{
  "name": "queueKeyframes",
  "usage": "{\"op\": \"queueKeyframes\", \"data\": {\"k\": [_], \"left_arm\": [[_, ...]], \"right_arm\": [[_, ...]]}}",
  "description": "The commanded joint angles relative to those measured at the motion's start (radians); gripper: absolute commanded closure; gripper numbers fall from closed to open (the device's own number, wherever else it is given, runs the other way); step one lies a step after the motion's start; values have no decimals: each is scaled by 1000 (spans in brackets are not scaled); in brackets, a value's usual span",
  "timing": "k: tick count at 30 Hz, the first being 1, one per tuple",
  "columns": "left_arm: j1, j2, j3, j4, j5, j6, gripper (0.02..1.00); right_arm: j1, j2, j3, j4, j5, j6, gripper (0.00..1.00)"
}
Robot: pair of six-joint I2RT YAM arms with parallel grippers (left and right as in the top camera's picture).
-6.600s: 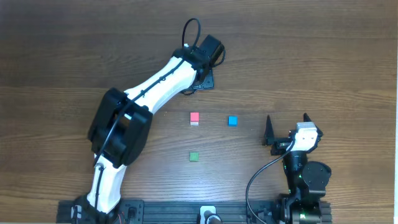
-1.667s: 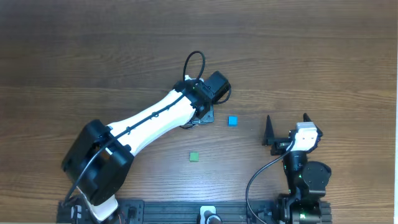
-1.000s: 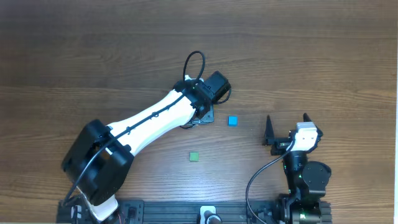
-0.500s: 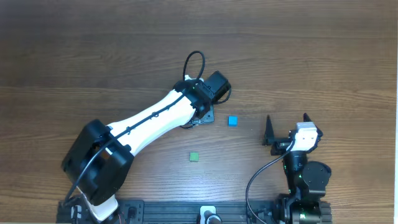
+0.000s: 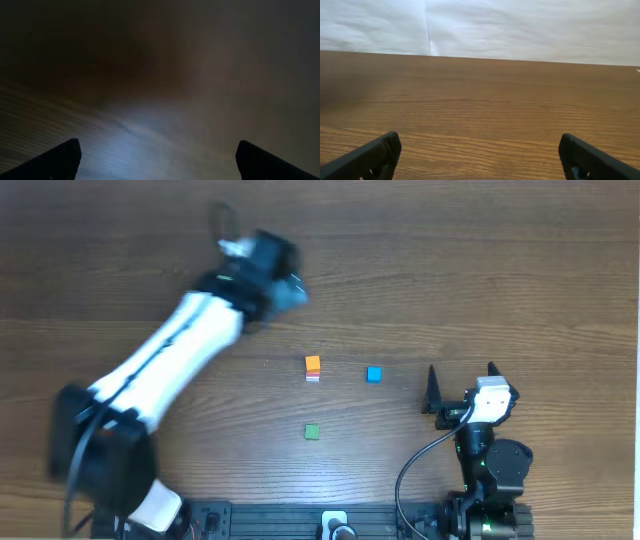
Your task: Stack Cubes
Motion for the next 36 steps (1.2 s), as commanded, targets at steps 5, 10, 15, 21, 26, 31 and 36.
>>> {"op": "queueKeyframes", "data": {"k": [5,10,15,21,26,31,36], "left_arm": [[236,-368,-21,-1,-60,163,20],[304,-578,-152,86,-55,244,20],[327,-794,-399,338,-2,340,23],[389,-1086,-715,612,158,469,23],[422,-1285,-887,653,222,579,20],[435,-1506,-1063,653,222,595,20],[465,-1661,-1203,658,222,595,20]], "right_arm": [[-3,-4,-8,1,6,-7,7],[-3,-4,-8,2,6,-7,9],[-3,-4,-8,2,6,-7,9],[-3,-4,-8,2,6,-7,9],[-3,-4,-8,2,6,-7,9],[-3,-4,-8,1,6,-7,9],[-3,-4,-8,2,6,-7,7]]}}
